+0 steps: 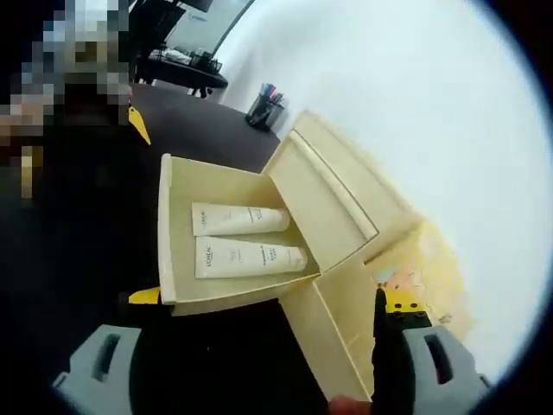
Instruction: Open the drawer, pick up the cosmetic bottles from the table one by one, place them into the drawer, release the gripper, close the drawer, and move the gripper away
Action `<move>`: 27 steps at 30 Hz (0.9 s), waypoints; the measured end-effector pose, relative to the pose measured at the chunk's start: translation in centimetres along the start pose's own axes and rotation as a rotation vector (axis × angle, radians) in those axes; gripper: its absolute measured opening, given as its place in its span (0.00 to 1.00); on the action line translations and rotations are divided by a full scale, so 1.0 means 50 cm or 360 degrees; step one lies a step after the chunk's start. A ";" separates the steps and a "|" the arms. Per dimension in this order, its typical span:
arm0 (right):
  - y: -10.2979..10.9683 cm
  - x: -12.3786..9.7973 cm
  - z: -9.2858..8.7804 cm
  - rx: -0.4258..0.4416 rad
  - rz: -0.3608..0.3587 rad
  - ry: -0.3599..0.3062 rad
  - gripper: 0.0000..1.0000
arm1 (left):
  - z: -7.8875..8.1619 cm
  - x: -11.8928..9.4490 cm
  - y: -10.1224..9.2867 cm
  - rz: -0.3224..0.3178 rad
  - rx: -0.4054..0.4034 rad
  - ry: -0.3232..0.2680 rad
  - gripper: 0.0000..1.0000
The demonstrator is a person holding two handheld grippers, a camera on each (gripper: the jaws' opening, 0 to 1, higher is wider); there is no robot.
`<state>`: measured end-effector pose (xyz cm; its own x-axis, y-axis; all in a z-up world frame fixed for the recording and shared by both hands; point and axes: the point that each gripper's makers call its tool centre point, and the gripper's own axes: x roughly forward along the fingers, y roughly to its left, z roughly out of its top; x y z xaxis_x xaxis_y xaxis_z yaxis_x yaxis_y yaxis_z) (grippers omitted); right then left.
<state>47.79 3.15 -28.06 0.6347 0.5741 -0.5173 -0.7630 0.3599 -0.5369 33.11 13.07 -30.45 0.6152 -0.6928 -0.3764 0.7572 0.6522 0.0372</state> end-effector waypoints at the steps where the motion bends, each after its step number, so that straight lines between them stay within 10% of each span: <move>1: 0.000 0.000 0.000 0.0001 0.0002 0.0000 0.93 | 0.001 0.001 -0.003 0.0001 -0.0001 -0.0003 0.96; 27: -0.014 0.016 -0.008 0.0035 -0.0001 0.0029 0.93 | 0.003 0.001 -0.001 -0.0007 -0.0009 -0.0016 0.96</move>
<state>48.86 3.08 -28.36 0.6371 0.5604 -0.5291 -0.7651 0.3764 -0.5225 33.13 12.97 -30.33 0.6143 -0.6985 -0.3670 0.7584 0.6511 0.0303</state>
